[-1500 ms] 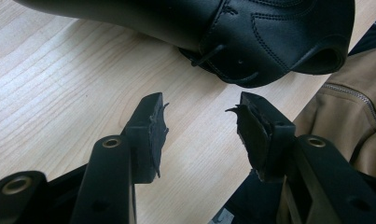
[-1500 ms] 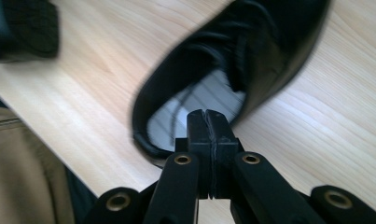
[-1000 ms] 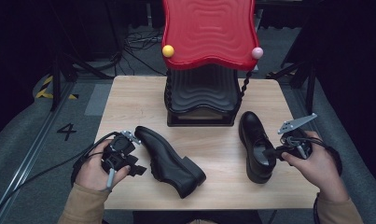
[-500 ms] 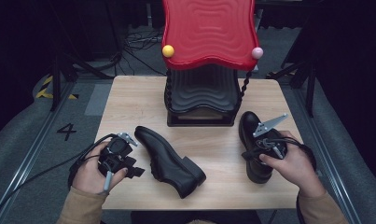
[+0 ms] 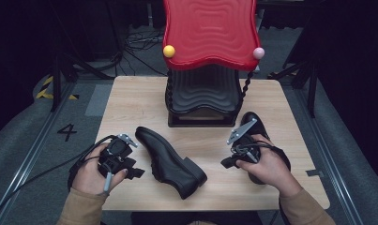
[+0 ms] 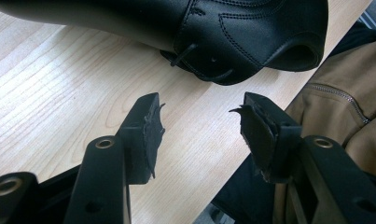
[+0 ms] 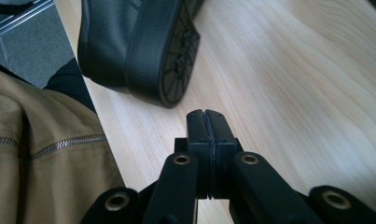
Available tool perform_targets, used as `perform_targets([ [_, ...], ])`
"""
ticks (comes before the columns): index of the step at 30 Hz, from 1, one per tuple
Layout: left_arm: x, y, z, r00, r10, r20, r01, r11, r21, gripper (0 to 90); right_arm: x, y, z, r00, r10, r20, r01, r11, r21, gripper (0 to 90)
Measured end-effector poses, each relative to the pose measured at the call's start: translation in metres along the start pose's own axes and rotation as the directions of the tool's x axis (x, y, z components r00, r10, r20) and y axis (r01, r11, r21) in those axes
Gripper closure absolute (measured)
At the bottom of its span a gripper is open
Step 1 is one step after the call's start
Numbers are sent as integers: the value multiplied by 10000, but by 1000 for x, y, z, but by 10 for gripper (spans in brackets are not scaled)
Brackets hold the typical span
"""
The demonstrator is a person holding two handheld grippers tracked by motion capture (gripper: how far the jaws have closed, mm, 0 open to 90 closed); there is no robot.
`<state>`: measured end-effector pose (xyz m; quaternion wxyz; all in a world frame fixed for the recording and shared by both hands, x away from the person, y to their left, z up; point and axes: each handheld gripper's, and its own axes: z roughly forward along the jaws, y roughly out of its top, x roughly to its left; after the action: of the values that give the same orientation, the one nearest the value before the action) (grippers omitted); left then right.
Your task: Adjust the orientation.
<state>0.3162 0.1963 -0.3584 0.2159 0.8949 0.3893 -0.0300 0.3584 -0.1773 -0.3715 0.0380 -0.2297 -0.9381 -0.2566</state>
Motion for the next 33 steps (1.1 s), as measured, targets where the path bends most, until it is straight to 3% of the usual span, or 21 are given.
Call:
perform_targets([
  [8,2,1,4,10000,-16,14,15,10000,95,482,8,11,20,9992,-250,-312,251,9997,40,900],
  [10,2,1,4,10000,-34,31,34,9999,103,482,16,16,30,9975,-439,-549,442,9990,32,900],
  [18,2,1,5,10000,-16,24,15,9999,115,482,29,26,44,9939,-776,-785,783,9969,63,900],
  [21,2,1,5,10000,32,-25,-32,9999,124,483,31,27,52,9933,-923,-692,942,9953,243,900],
  [33,1,1,4,9999,110,-93,-108,9998,171,476,31,25,50,9954,-875,-389,884,9959,217,900],
])
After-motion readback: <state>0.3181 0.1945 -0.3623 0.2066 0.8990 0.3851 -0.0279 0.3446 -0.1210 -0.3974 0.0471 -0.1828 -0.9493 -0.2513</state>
